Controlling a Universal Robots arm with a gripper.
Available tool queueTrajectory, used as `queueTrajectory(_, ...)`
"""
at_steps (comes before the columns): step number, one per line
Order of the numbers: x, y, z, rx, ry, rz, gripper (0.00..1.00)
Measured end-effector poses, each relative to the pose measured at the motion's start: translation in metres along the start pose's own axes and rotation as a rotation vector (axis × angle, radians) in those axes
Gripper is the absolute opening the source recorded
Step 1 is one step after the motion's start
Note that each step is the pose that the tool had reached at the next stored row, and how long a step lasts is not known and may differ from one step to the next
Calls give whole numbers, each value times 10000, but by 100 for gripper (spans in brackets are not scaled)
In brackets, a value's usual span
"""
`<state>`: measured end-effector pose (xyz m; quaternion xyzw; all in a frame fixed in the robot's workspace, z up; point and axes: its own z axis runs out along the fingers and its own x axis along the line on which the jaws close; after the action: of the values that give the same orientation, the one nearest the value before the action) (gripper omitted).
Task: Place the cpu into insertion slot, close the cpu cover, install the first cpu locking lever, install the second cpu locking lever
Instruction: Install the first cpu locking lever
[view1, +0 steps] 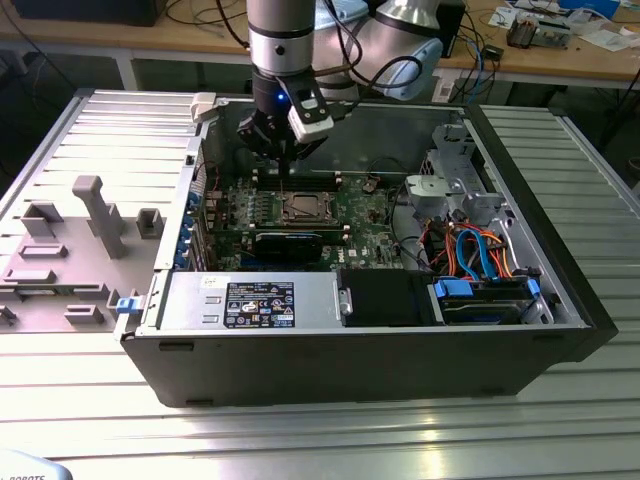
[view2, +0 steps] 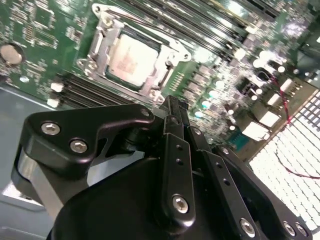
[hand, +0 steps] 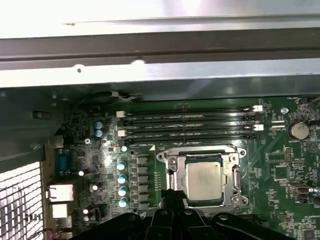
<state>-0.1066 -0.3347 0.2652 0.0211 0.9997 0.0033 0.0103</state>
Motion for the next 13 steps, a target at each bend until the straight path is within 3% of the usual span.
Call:
queueTrajectory(3,88,-2,0,-7,-11,-10,11)
queueTrajectory(6,91,22,4,-14,-10,-30,11)
queueTrajectory(13,102,143,28,-21,-8,-407,11)
